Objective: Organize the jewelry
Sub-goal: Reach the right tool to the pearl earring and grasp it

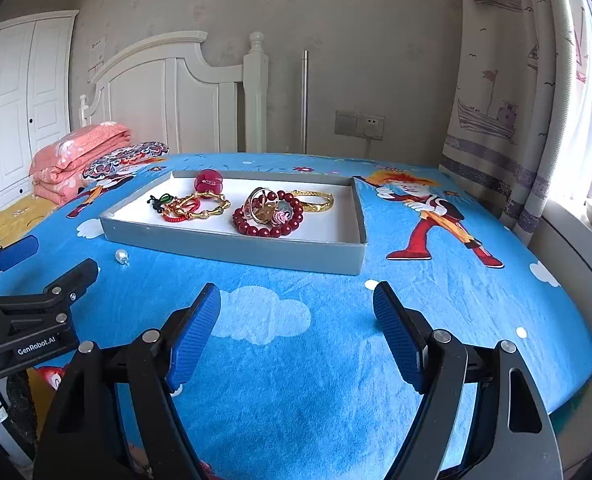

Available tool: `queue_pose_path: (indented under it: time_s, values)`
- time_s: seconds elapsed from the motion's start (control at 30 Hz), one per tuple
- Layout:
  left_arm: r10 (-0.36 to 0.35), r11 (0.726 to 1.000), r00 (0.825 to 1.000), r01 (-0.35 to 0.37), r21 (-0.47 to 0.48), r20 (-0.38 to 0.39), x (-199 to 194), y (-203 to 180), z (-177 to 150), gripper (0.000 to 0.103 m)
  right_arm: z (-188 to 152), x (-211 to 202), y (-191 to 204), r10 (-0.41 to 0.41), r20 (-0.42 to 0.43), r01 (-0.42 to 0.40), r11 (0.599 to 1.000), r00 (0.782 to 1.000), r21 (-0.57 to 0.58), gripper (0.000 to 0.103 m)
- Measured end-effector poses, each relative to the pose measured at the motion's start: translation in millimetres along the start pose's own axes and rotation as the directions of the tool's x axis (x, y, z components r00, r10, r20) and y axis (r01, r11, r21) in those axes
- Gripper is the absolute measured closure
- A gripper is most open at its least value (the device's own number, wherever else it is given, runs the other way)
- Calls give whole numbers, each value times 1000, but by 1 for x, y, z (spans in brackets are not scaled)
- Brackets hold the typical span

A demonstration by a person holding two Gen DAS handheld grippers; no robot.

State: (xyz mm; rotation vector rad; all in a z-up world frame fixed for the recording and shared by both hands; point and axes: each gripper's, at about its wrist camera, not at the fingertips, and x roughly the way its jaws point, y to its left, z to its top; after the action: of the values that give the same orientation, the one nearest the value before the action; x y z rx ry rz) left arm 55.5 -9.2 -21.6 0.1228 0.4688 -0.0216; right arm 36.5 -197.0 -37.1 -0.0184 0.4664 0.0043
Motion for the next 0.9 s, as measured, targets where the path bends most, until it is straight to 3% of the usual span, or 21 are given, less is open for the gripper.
queue_pose_path:
  time_s: [0.17,0.4,0.57,0.7,0.9]
  values:
    - [-4,999,999,2,45,34,-7,-12,-4,5,-2,0,-20,-30,11,30,997,999,66,29]
    - [-10,999,1000,9,46,11,-2,-15,-6,5,-4,16,-48,-63,-33,66,991,997,119,31]
    - [-19,999,1000,20,26,-20,6,-9,-6,5,0,34,-58,-81,-52,86,991,995,106,45]
    - [-24,1000,999,24,-13,-35,12,0,-4,5,5,37,-62,-73,-44,77,991,996,111,47]
    - [-39,997,997,34,-66,-65,20,10,-3,5,-14,42,-68,-68,-79,78,989,995,126,62]
